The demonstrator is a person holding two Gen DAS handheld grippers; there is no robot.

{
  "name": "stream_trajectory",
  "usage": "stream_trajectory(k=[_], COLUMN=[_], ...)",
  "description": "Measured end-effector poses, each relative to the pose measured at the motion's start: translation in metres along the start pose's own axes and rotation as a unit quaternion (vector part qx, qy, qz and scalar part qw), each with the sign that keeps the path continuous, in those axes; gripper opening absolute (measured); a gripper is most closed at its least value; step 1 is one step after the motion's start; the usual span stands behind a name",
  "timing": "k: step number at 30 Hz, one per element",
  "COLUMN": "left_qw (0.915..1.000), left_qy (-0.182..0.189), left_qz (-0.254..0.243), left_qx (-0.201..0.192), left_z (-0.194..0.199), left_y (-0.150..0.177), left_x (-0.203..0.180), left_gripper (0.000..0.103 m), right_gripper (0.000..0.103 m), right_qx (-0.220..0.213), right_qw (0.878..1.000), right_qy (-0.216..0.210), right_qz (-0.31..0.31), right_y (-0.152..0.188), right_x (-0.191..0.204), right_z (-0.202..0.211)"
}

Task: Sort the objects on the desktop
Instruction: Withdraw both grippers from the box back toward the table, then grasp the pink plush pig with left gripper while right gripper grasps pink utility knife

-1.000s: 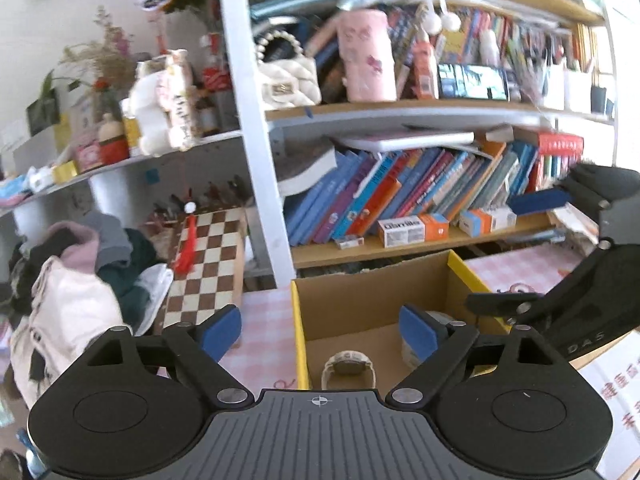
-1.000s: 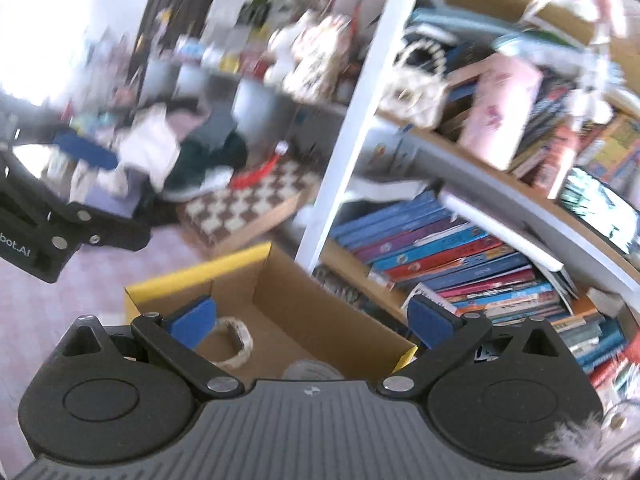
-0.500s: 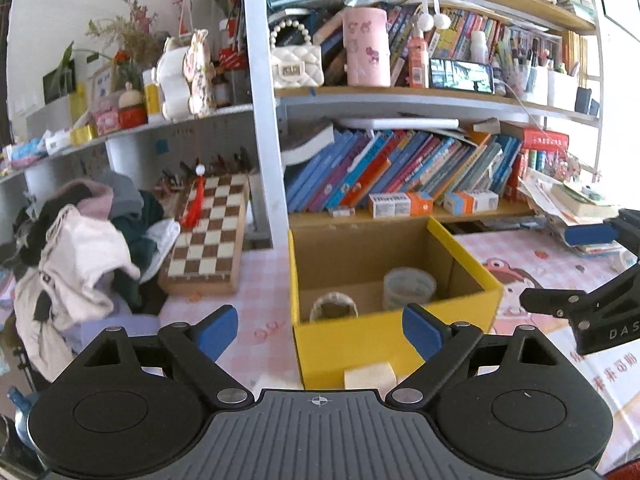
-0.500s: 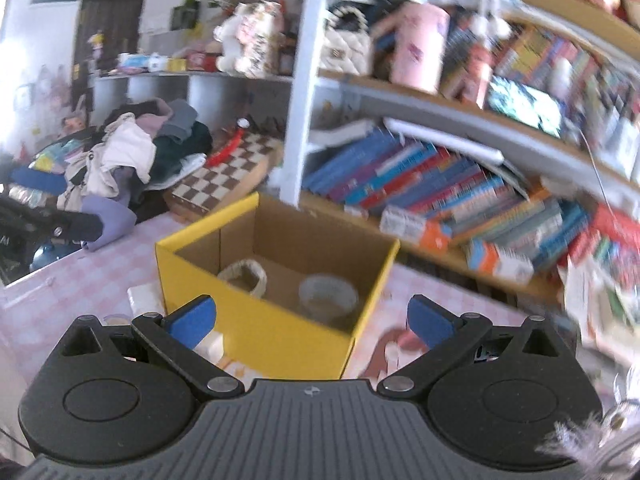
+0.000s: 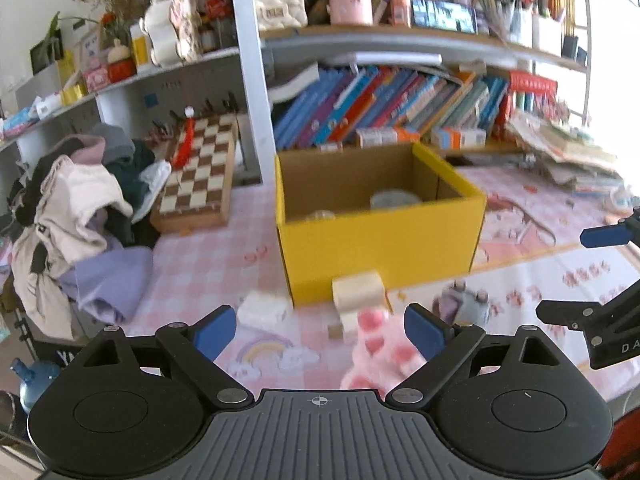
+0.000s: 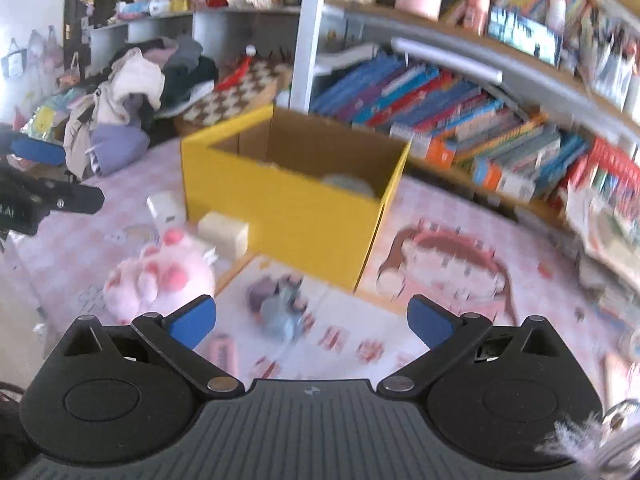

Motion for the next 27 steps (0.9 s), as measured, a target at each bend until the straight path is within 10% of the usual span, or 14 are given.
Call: stream_trajectory(k=[27], left_qw=[0.994], left_qy=[0.056], left_qz=[-0.031], left_qx=[0.088], left_z=[-0.034], left_y=[0.045], left_x=[-0.033], left_gripper=[0.093], right_gripper=[0.091], right_qx=[0.106], right_qw=[0.993], right_qy=[-0.047], right_qz=[0.011], right_y=[0.032], right_x=[0.027], right_z=[-0.04])
Point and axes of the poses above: each gripper's, at about its wrist camera, not at the fingertips, and z roughly against the way its jaws point, x to its left, y to its underside, the point moved 6 cm from there along -z, roughly the way its jaws point, and after that the axes turned 4 degrees about -z, right-handed, at the moved point
